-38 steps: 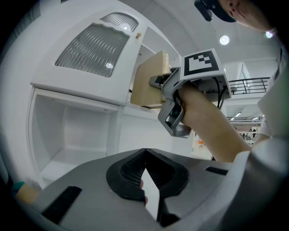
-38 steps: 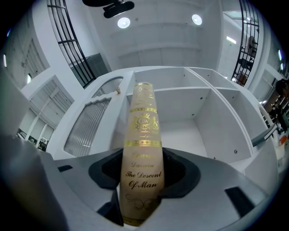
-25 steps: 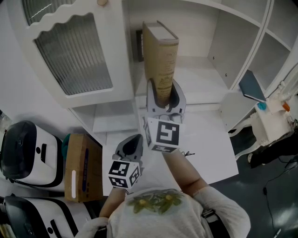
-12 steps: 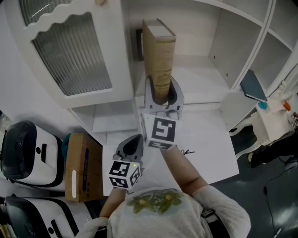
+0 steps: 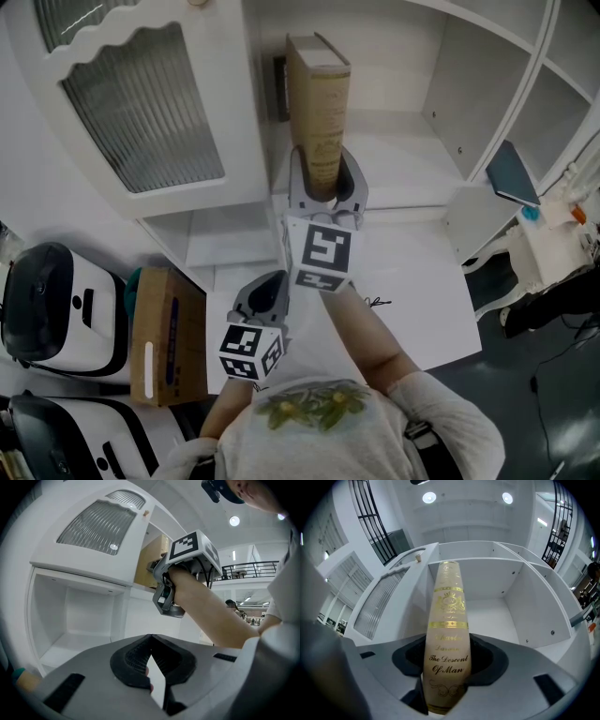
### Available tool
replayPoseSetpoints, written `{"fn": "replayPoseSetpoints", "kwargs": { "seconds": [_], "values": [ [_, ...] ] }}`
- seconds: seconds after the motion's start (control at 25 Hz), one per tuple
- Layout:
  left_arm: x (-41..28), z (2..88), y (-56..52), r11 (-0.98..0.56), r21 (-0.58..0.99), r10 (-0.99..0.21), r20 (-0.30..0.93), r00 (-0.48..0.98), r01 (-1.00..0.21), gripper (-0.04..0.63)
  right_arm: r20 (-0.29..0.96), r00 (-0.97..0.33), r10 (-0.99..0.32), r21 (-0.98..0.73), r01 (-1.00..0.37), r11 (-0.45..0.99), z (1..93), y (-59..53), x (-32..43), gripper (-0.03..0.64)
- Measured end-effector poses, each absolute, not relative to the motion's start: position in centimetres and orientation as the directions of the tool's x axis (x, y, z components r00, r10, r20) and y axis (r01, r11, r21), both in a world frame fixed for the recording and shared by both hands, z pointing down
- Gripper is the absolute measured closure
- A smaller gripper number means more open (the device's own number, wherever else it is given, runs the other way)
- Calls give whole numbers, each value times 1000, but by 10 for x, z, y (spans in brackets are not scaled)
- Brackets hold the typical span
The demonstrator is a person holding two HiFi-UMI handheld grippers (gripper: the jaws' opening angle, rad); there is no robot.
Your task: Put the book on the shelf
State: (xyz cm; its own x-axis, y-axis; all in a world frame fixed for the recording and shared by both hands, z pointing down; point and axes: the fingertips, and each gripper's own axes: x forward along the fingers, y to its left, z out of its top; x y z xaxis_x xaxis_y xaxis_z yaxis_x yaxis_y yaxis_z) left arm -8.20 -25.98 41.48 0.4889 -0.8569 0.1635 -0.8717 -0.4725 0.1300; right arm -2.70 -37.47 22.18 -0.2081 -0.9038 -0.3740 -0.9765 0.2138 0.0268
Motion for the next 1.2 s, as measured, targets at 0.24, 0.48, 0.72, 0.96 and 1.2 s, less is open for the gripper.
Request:
{"fn": "replayPoseSetpoints", "kwargs": {
  "seconds": [0.24,0.48,0.72,0.96,1.2],
  "values": [
    [-82,415,-262,-469,132,-859,163,486,-873,568,-372,-202,-906,38,-979,203,222,-382,-29,396],
    [-84,416,-264,-468,132,-859,164,485,-874,568,-357,-200,-912,52,-980,195,222,-389,-31,396],
    [-82,415,-264,-469,129,-859,163,485,-874,568,-334,-211,-919,62,-977,202,223,-391,-33,396],
    [-81,412,-262,-469,121,-861,159,483,-875,568,-275,-232,-933,95,-972,214,226,-389,-32,373],
    [-80,407,-259,-468,112,-864,150,481,-877,568,-294,-296,-909,103,-955,277,224,-355,-23,359]
  ]
}}
